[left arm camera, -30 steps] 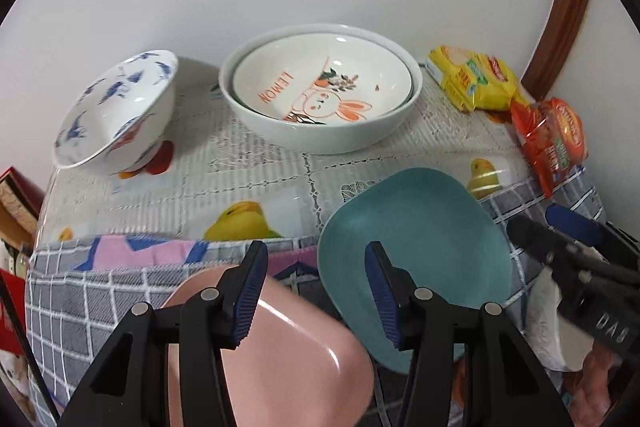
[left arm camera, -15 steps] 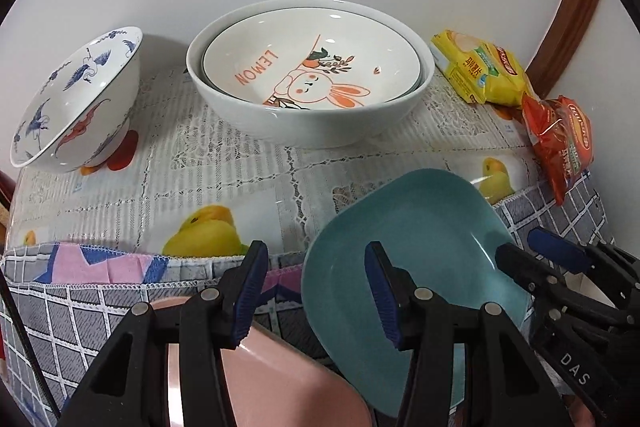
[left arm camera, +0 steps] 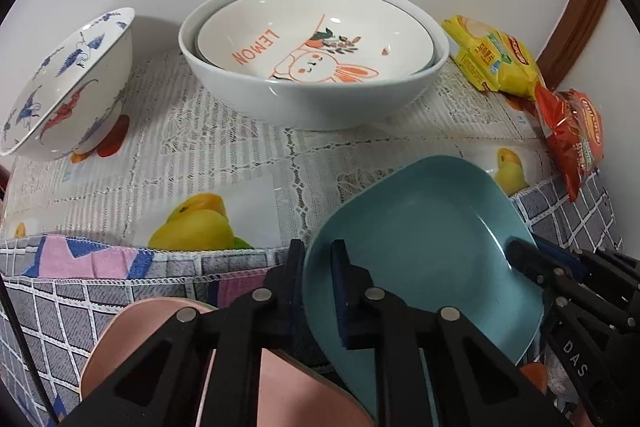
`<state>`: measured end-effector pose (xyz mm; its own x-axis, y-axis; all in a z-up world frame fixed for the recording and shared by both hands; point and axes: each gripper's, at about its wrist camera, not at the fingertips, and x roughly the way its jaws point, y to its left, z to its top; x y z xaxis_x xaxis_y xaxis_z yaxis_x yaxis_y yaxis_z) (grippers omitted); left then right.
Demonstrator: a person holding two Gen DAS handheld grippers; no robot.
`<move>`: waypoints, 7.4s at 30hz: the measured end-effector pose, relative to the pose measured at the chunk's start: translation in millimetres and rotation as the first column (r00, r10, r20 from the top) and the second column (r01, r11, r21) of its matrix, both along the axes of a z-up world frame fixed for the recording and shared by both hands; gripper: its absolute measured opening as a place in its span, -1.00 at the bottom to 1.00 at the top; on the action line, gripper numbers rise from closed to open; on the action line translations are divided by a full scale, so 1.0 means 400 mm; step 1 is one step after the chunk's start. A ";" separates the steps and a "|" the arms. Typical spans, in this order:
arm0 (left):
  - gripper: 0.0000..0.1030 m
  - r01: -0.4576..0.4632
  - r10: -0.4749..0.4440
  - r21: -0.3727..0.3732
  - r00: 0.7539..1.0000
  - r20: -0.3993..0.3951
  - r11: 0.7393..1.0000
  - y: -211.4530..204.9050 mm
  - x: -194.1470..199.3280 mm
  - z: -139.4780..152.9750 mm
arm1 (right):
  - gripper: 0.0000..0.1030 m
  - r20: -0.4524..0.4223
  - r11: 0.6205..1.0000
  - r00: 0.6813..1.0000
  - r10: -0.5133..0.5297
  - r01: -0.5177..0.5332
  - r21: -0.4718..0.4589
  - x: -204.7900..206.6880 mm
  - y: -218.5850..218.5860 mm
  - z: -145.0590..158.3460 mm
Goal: Organize plates and bowls
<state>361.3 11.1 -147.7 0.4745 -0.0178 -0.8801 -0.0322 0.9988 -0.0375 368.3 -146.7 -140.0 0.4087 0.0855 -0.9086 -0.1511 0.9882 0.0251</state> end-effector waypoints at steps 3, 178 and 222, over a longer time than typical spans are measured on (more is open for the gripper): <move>-0.78 0.001 -0.001 -0.015 1.000 0.026 1.000 0.005 -0.011 0.019 | -0.82 0.025 1.000 1.000 -0.010 0.009 0.025 -0.005 -0.009 0.010; -0.17 0.058 -0.057 -0.051 0.998 0.021 0.997 -0.154 -0.380 0.096 | 0.47 0.140 0.956 0.948 -0.286 0.272 0.108 -0.577 -0.466 0.034; -0.85 0.093 -0.095 -0.118 0.995 -0.015 0.989 -0.214 -0.277 0.012 | -0.81 0.077 0.941 0.948 -0.309 0.293 0.168 -0.505 -0.452 -0.046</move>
<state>250.4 -74.4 -142.9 0.4473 -0.1649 -0.8790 0.0596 0.9862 -0.1547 166.3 -327.3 -158.4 0.5256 0.0782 -0.8471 0.1434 0.9734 0.1788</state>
